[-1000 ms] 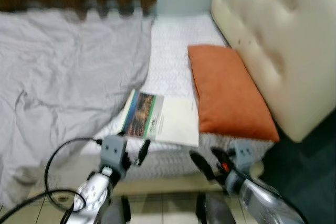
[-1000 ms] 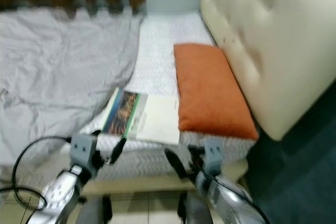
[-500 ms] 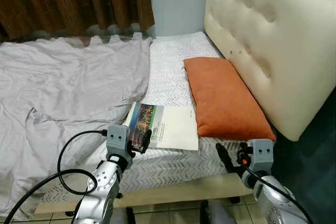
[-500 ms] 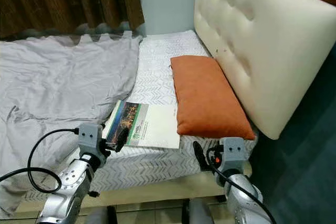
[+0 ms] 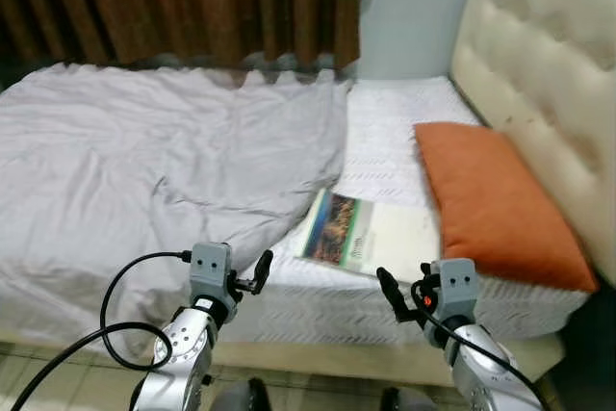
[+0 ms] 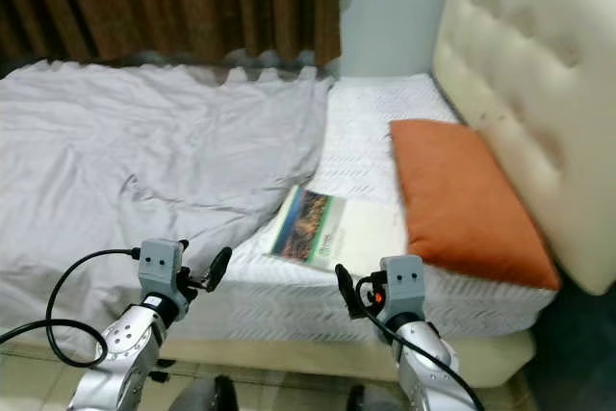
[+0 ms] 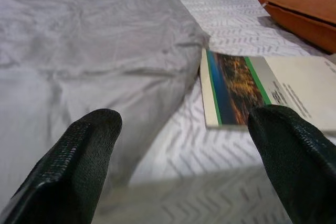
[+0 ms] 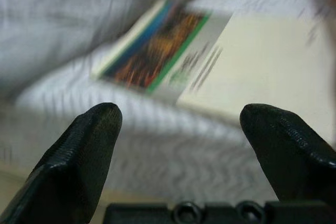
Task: Clean up the room
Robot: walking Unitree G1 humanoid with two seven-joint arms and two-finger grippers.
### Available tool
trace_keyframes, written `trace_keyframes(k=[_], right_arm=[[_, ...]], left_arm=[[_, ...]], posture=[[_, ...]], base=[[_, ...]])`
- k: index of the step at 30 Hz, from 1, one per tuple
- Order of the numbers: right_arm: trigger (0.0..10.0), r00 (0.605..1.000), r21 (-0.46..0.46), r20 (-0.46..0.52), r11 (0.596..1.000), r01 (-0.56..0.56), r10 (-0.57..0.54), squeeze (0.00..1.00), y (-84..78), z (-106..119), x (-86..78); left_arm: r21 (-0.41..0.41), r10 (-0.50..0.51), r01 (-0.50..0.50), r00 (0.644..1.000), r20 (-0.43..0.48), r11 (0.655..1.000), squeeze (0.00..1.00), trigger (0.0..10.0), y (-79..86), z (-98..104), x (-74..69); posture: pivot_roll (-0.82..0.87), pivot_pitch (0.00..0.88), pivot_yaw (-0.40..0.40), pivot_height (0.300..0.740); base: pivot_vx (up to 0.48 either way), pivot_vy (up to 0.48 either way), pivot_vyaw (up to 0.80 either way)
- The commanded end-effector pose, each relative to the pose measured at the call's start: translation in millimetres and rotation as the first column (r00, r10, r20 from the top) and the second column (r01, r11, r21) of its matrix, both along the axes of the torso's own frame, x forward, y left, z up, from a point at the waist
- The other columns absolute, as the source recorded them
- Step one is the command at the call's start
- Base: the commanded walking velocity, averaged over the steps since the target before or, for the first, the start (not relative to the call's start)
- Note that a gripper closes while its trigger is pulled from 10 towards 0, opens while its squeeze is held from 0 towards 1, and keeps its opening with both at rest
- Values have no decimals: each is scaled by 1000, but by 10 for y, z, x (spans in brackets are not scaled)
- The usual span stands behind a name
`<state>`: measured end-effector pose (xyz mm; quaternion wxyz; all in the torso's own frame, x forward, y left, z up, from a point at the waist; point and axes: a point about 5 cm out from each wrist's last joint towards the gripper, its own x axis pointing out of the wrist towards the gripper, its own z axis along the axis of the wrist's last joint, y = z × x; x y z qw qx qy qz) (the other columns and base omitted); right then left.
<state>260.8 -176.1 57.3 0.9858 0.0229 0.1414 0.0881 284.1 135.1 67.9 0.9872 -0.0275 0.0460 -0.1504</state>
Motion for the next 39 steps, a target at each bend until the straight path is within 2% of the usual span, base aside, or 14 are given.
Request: trace_keyframes(k=[1,11,30,32,37,39], right_arm=[[10000,1000,-7,11,1000,2,-1,0,-8,24,23],[10000,999,-32,34,999,-28,29,0,55,27,71],[10000,998,-42,37,998,-41,42,0,78,-14,45],[10000,998,-50,46,998,-37,39,0,69,-12,39],[10000,998,-51,35,998,-42,44,0,70,-32,21],[10000,998,-53,39,997,-47,49,0,76,-31,6]], left_arm=[[0,-1,1,1000,19,1000,0,10000,35,53,24],[-14,-32,32,999,30,999,0,10000,51,89,33],[-1,-27,27,998,63,1000,0,10000,105,200,128],[-3,-24,24,997,67,1000,0,10000,103,206,126],[22,-21,20,997,70,1000,0,10000,108,213,140],[76,-22,15,996,83,997,0,10000,110,259,196]], posture=[[-124,0,36,584],[-114,13,34,584],[-117,28,43,584],[-119,29,43,584],[-120,28,43,584],[-125,34,43,584]], base=[[0,0,0],[0,432,43],[0,480,-768],[0,480,0],[0,480,0],[0,471,0]])
